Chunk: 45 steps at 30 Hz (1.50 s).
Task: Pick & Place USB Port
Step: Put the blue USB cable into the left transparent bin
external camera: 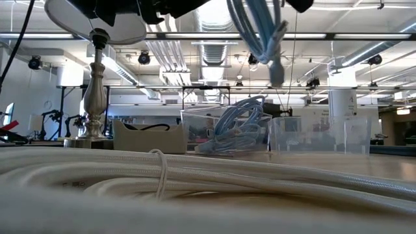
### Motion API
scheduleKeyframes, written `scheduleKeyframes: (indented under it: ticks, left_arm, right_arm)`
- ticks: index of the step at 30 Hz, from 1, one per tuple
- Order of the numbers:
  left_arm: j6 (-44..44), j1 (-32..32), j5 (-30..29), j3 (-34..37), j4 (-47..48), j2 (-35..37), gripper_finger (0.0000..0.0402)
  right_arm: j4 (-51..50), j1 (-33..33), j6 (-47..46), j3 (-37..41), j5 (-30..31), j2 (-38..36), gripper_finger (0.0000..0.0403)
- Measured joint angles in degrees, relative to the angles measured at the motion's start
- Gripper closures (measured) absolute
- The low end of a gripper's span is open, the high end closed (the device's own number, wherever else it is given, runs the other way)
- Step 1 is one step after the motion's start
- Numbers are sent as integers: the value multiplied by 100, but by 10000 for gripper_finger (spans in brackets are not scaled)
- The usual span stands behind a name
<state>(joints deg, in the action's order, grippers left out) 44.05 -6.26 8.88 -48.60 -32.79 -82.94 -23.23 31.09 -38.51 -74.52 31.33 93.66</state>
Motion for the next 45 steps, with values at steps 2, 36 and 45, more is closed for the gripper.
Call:
scheduleKeyframes:
  ticks: [2,36,45]
  left_arm:
    - [85,0,0,0,17,0,229]
    - [-51,-66,-511,10,-56,0,353]
    - [-390,-66,-1677,11,337,0,385]
  right_arm:
    - [187,-80,142,0,-216,21,390]
    - [461,-437,1104,-4,-776,-164,325]
    - [-1403,-291,202,-4,-157,-622,298]
